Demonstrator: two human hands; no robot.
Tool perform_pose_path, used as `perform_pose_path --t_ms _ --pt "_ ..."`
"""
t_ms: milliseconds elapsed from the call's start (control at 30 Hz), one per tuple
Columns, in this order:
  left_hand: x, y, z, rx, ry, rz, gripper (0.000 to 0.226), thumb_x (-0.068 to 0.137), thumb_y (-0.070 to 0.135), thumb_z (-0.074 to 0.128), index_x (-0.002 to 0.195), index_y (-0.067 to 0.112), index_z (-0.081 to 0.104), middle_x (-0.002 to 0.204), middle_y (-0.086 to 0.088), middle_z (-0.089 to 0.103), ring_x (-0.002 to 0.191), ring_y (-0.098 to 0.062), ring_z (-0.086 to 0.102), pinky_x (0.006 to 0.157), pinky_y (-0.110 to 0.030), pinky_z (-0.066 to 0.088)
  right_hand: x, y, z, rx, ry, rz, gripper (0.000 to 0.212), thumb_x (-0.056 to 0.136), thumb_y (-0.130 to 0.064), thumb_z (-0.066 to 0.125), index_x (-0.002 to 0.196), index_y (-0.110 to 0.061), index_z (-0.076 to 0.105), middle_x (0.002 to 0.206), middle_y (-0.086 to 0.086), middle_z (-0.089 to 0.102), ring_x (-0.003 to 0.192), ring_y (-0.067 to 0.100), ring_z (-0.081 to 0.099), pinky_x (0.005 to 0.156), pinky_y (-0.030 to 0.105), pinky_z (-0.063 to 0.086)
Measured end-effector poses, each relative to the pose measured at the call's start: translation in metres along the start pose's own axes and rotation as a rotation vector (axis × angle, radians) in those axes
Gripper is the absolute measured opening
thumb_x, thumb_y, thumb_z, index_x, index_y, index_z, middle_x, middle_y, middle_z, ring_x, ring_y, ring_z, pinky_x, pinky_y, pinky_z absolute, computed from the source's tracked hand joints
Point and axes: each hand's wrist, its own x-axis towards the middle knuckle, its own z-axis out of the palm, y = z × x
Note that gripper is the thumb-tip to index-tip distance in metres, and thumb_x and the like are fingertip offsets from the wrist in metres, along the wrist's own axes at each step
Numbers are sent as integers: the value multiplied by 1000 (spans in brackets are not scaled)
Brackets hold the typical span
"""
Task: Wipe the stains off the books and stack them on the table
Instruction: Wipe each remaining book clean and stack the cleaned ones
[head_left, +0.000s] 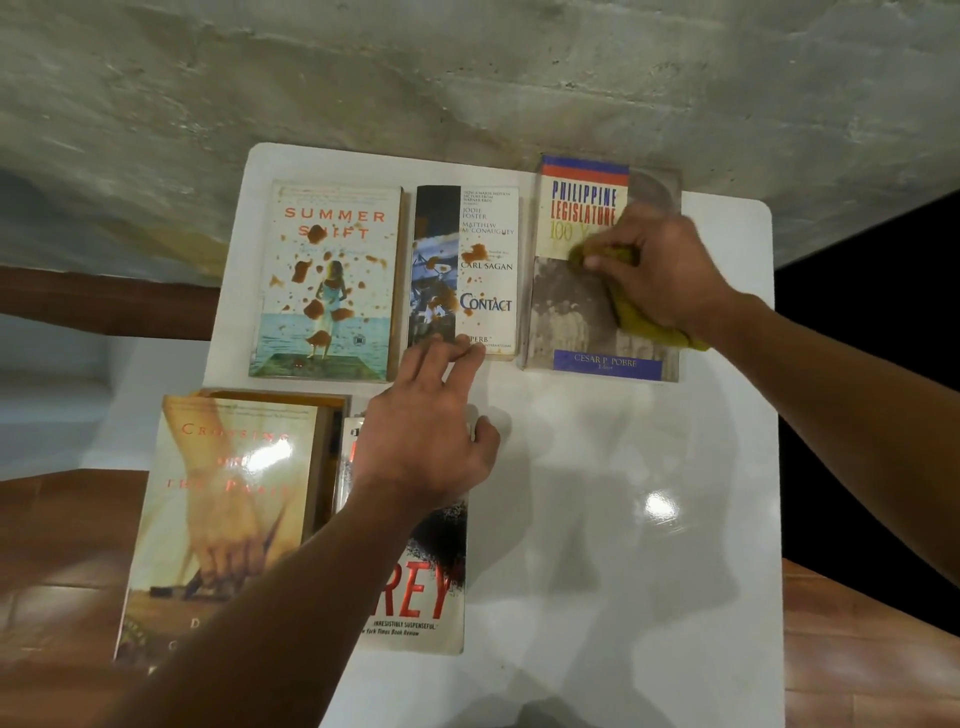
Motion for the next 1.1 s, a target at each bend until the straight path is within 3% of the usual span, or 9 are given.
perform_pose_path --t_ms 67,167,300,467,567,700,767,1000,1100 --pt "1 1 -1 7 4 3 69 87 50 41 151 23 39 152 3 42 144 -19 31 89 -42 55 15 0 1 59 178 148 32 93 -28 69 122 -15 71 124 -2 63 110 12 57 91 12 39" --pt "2 0 -3 19 0 2 69 87 50 39 151 24 38 153 3 41 145 -19 31 89 -42 55 34 -2 8 11 228 166 32 95 -30 67 122 -13 71 122 7 64 103 10 54 83 2 35" --pt "1 -2 0 15 -7 2 70 87 50 41 152 24 36 154 5 38 146 -18 28 90 -41 55 49 -9 10 -50 206 136 31 97 -35 62 119 -15 72 113 8 62 102 22 59 97 31 44" --pt "1 -1 -1 -9 -21 -2 70 87 51 43 152 25 36 154 6 37 146 -17 27 91 -42 55 58 -18 11 -122 168 111 30 101 -29 57 123 -12 68 122 7 59 99 11 51 76 5 26" --pt "0 -2 0 -11 -19 -6 70 88 51 43 152 26 36 154 6 37 146 -17 27 91 -41 55 54 -24 18 -77 125 95 29 100 -29 59 119 -11 69 118 8 58 102 19 54 86 22 38" --pt "1 -1 -1 -23 13 20 67 87 49 46 148 22 43 149 2 45 142 -20 34 82 -42 58 26 -29 25 -74 107 45 25 98 -22 62 115 -5 70 111 9 62 104 22 55 89 18 32" --pt "2 -1 0 -29 13 28 68 85 48 46 147 20 45 148 2 46 142 -20 35 80 -43 58 12 -30 25 -46 65 25 27 97 -22 64 115 -3 69 112 10 60 107 22 54 99 28 41" --pt "1 -1 0 3 -22 -2 73 87 52 38 154 26 32 157 6 33 149 -16 22 94 -43 53 -13 -20 6 -33 -109 237 86 86 -48 70 155 -25 24 153 5 39 138 31 38 113 50 36" --pt "1 -2 1 -8 -34 -7 72 87 51 41 155 27 31 157 7 33 149 -15 21 96 -40 52 -21 -18 -3 -3 -171 371 77 88 -42 73 149 -20 34 143 6 52 126 30 53 97 33 43"
